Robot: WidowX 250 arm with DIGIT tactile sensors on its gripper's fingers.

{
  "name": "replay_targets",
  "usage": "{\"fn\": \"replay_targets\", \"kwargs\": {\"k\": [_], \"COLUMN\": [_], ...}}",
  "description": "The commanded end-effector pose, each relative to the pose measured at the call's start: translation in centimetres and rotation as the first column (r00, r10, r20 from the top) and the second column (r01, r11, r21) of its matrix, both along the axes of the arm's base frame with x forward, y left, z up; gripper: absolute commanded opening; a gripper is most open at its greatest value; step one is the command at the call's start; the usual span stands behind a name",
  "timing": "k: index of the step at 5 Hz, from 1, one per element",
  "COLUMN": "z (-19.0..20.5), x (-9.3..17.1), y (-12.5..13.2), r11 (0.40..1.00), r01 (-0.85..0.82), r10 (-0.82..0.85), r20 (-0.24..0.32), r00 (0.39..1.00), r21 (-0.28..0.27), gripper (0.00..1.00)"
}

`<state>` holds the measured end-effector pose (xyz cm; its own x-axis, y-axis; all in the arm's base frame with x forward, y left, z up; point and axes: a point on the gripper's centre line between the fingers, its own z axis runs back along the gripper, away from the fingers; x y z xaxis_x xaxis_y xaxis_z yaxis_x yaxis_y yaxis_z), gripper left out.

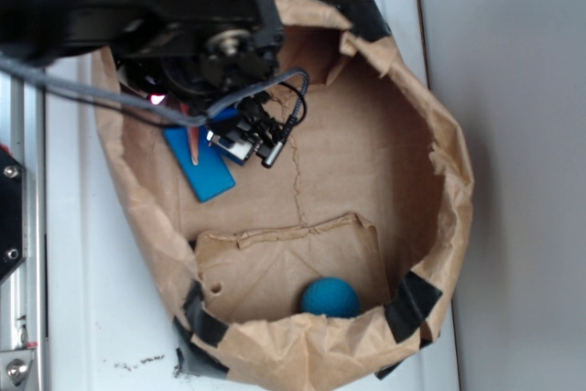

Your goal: Grab the shell.

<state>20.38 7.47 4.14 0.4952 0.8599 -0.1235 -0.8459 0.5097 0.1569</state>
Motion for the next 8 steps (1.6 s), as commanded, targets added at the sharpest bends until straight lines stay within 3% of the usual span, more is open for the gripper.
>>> {"fn": "replay_targets", "kwargs": {"k": [1, 2, 3, 6, 7, 8], "z": [-0.4, -0.6, -0.9, -0.6, 2.3, 7.3], "x": [0.0, 0.1, 0.2, 0.3, 0.9, 4.7], "y": [1.7, 2.1, 2.2, 2.1, 2.1, 0.3], "r11": [0.998, 0.993, 0.988, 0.976, 0.943, 0.88], "r01": [0.013, 0.082, 0.109, 0.185, 0.305, 0.446], "r10": [-0.017, -0.093, -0.128, -0.203, -0.332, -0.471], "r20": [0.062, 0.127, 0.182, 0.181, 0.283, 0.409], "r00": [0.998, 0.988, 0.975, 0.962, 0.9, 0.781], "r21": [0.064, 0.084, 0.111, 0.113, 0.134, 0.161], "gripper": [1.0, 1.0, 0.0, 0.0, 0.0, 0.0]}}
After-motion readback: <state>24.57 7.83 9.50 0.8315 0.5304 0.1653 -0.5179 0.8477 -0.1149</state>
